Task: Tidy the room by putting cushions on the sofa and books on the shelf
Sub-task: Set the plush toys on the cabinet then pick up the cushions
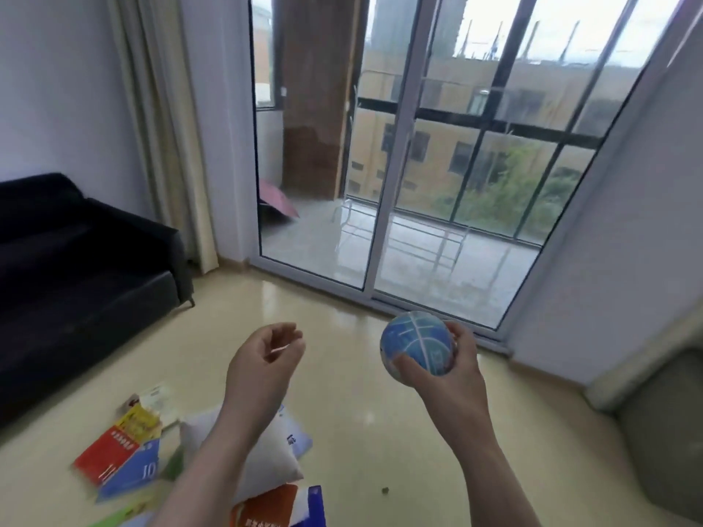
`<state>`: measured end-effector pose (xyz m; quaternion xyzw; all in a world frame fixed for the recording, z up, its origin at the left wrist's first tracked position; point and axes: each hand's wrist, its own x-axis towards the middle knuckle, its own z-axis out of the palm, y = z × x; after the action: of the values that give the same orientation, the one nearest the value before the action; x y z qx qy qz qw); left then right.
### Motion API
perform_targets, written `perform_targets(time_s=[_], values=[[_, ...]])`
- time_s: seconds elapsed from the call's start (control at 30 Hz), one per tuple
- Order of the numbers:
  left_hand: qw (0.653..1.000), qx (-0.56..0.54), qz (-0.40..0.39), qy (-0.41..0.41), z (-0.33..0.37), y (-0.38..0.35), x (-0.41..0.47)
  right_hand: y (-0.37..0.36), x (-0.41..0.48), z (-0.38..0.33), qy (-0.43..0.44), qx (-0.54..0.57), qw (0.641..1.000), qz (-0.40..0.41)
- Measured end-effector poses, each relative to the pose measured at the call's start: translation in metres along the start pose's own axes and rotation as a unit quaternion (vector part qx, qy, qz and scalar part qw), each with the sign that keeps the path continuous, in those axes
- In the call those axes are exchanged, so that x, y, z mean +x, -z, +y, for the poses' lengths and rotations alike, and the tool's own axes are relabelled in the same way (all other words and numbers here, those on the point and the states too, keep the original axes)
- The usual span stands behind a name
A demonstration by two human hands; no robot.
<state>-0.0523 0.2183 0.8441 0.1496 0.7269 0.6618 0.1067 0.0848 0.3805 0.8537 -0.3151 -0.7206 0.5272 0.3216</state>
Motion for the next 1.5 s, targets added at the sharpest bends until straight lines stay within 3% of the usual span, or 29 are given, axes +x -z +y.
perform_targets(time_s=[0.4, 0.73, 1.2, 1.5], values=[[0.976, -0.034, -0.213, -0.035, 0.057, -0.290, -0.091, 0.293, -0.002, 0.043, 0.017, -0.028, 0.981, 0.193], [0.936, -0.028, -0.346, -0.056, 0.073, -0.455, -0.118, 0.425, 0.007, 0.095, 0.005, -0.044, 0.941, 0.336], [0.889, -0.066, -0.437, -0.119, 0.121, -0.700, -0.064, 0.579, 0.144, 0.136, 0.020, -0.095, 0.893, 0.439], [0.887, -0.042, -0.437, -0.145, 0.131, -0.858, -0.091, 0.724, 0.196, 0.194, 0.008, -0.115, 0.885, 0.451]])
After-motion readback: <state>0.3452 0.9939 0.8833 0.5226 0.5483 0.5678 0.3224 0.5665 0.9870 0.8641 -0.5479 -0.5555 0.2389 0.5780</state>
